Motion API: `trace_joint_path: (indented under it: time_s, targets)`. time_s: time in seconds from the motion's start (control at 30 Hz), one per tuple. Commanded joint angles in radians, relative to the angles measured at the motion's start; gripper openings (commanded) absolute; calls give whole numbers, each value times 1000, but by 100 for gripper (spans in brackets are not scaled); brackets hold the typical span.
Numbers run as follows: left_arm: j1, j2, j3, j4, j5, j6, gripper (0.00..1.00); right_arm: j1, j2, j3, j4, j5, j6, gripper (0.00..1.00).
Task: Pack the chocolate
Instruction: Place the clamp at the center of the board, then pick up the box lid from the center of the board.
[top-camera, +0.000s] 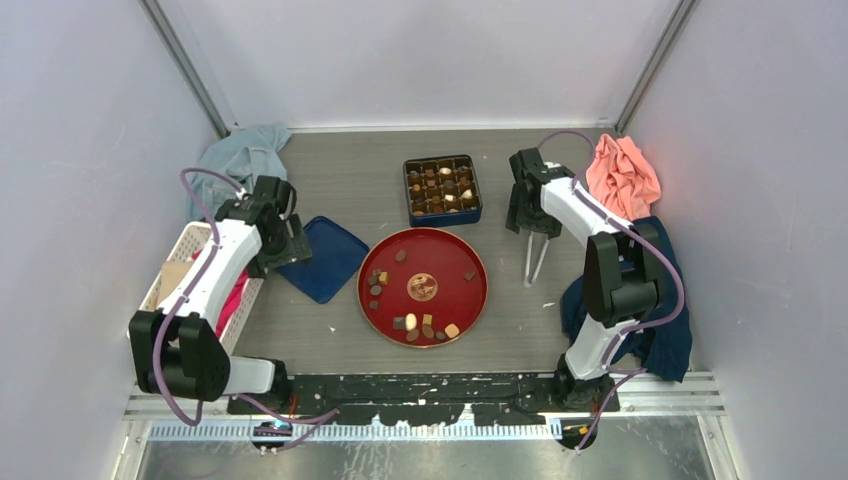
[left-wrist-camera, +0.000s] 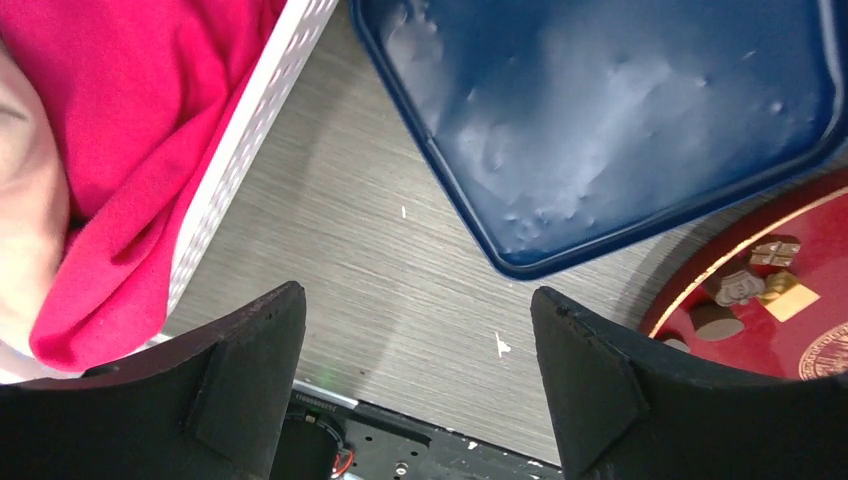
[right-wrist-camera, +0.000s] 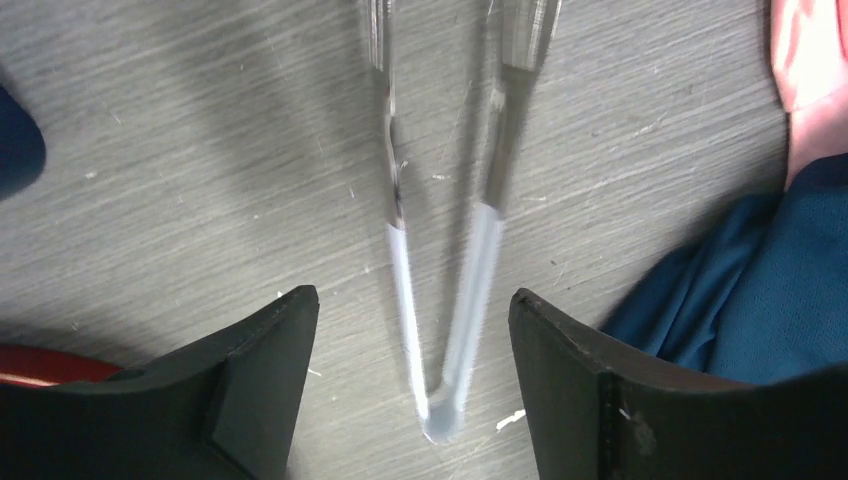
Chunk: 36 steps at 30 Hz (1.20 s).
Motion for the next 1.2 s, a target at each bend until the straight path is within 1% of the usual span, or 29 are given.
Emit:
trace_joint_path:
  time_s: [0.0, 0.17, 0.27, 0.4, 0.5, 0.63, 0.67, 0.77, 0.83, 0.93, 1.03, 1.1, 1.13, 1.17]
  targets:
    - [4, 15, -21, -42, -58, -71, 83, -9, -34, -8, 82, 17, 0, 77]
    - [4, 7, -56, -29, -102, -145, 82, -18, -105, -8, 77, 10, -6, 77]
    - [-6, 15, -77, -4, -132, -202, 82, -19, -157, -1, 73, -25, -1, 77]
    - [-94, 59, -93, 26, -222, -298, 80, -19, -214, 6, 55, -56, 3, 77]
    - [-96, 86, -138, 79, -201, -387, 76, -18, -252, 10, 38, -73, 2, 77]
    - [-97, 90, -191, 148, -190, -443, 73, -18, -297, 1, 20, -101, 7, 77]
    - [-97, 85, -201, 152, -201, -459, 70, -19, -307, -5, 18, -107, 9, 77]
    - [-96, 65, -256, 230, -202, -463, 64, -18, -332, -27, 11, -120, 22, 77]
    - [-96, 80, -291, 283, -188, -465, 61, -18, -346, -47, 10, -125, 30, 77]
    - [-96, 124, -316, 359, -144, -475, 58, -19, -369, -73, 11, -132, 38, 77]
    - [-96, 155, -342, 411, -117, -500, 48, -19, -380, -83, -3, -134, 41, 77]
    - [-96, 161, -357, 416, -129, -520, 40, -18, -389, -86, -9, -133, 43, 77]
    - [-96, 158, -361, 410, -140, -525, 34, -19, -395, -85, -10, -131, 43, 77]
    - [-96, 150, -353, 383, -161, -532, 24, -18, -401, -85, -13, -128, 45, 76]
